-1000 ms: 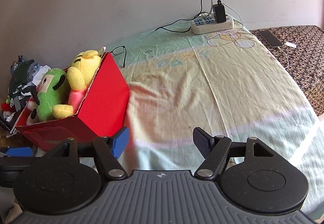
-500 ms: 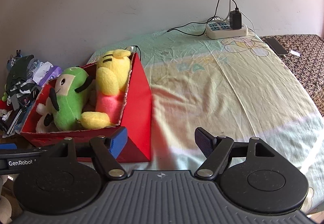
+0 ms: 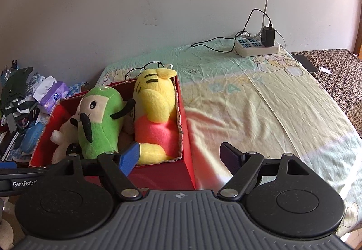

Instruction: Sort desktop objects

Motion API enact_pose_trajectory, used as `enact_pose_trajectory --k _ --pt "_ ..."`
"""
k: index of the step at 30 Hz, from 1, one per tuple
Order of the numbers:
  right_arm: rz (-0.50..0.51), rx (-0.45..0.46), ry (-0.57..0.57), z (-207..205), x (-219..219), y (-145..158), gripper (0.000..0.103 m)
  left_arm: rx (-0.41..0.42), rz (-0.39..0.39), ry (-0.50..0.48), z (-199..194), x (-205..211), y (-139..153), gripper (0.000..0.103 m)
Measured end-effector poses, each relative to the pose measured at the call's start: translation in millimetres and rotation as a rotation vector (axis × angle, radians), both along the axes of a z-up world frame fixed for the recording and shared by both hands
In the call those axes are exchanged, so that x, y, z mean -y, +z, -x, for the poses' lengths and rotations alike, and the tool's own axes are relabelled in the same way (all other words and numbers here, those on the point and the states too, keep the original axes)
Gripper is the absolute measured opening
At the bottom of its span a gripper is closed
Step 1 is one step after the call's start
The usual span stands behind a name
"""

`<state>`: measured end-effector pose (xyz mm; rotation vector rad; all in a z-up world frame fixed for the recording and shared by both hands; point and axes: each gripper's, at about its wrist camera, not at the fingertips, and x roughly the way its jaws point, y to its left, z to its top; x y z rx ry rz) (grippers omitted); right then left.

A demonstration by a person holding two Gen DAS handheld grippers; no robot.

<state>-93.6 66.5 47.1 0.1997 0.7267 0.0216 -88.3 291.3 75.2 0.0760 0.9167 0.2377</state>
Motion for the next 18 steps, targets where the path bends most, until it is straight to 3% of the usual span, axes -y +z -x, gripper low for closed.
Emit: enact_pose_trajectory --k 18 --pt "0.112 -0.054 -0.063 -29 -53 18 0.087 -0.037 0.079 -0.022 -24 -48 -1 0.102"
